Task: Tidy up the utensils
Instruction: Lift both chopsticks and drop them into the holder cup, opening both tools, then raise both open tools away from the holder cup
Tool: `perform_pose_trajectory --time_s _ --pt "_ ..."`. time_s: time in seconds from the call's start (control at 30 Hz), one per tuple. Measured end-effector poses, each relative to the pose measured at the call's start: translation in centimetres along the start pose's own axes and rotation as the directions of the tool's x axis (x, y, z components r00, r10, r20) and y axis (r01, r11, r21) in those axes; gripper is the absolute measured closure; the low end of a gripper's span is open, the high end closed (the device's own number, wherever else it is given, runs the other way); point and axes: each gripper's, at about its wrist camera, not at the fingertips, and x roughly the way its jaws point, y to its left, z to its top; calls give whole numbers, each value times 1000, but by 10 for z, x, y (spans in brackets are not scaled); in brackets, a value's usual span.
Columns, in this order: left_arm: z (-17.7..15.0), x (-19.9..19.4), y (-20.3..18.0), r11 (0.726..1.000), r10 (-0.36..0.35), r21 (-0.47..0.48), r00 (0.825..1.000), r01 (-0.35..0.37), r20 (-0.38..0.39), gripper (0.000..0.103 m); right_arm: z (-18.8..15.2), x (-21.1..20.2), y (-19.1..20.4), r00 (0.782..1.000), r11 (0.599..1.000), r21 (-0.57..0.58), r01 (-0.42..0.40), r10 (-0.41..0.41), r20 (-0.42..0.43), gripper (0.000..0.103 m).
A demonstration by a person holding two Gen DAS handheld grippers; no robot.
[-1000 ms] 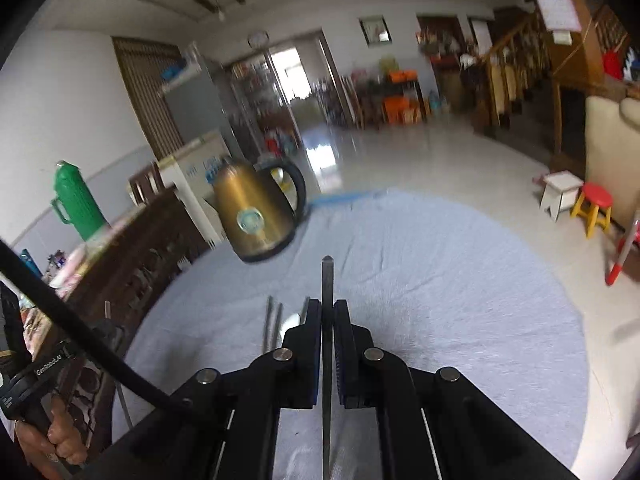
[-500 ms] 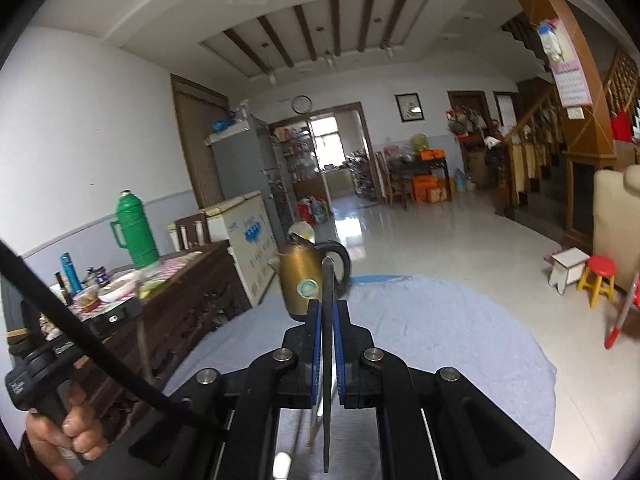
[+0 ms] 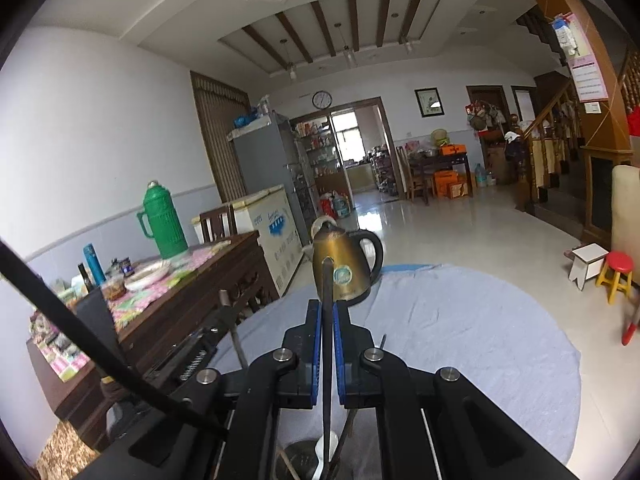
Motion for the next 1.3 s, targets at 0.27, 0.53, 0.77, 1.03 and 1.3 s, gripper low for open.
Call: perform_pose_trajectory --time_s 0.27,0.53,0.77,1.03,1.3 --pt "-18 -3 6 999 33 34 999 -32 -12 98 -25 10 -3 998 1000 12 0 1 -70 96" --pt "-37 -8 6 999 24 42 997 -21 -67 98 -43 16 -5 990 1000 13 5 -3 -143 96" --pt "-44 -20 1 995 27 99 994 -16 -107 97 -54 22 -14 976 999 45 18 -8 -218 96" --pt "-51 -39 -7 973 75 231 972 -22 -224 80 -56 10 -37 977 990 142 11 20 -213 54" --pt "-47 -63 0 950 178 296 954 -102 -242 48 -61 4 -69 981 974 215 71 -30 -189 54"
